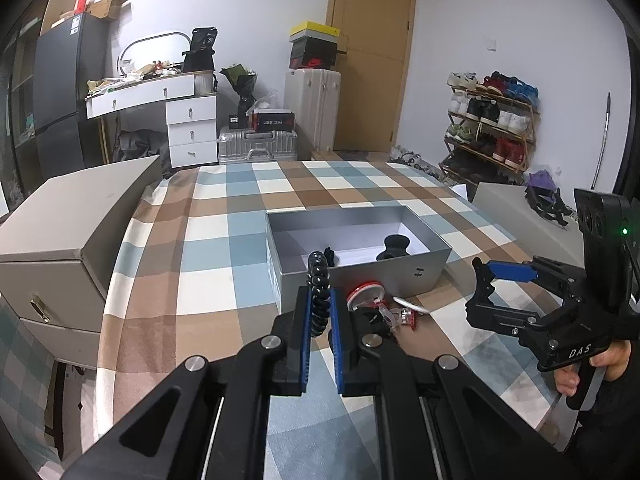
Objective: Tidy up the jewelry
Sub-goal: 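Lift the coiled hair tie with the left tool while the right tool carries the banana clip over the box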
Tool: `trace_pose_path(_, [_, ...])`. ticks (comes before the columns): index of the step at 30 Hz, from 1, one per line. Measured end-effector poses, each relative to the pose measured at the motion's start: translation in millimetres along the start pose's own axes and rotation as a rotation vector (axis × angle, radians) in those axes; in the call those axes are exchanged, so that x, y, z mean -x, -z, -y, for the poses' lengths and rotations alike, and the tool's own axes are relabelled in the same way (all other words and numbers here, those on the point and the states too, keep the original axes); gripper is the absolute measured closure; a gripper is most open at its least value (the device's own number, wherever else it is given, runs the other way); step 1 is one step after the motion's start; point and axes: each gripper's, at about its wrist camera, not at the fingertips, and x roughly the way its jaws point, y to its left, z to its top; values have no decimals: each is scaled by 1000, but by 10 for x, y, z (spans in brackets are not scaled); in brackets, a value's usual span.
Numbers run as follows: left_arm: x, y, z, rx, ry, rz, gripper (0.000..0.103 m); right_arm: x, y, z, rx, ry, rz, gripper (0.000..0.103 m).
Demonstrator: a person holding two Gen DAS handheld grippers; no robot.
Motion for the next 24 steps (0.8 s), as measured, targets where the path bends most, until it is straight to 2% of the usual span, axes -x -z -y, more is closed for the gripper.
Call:
trace_pose_path(15, [47, -41, -72, 60, 2, 47, 99, 33, -87, 46, -83, -41, 70, 7])
trace_pose_path(24, [54, -188, 8, 71, -4, 95, 99, 96, -302, 131, -120, -52, 98, 7])
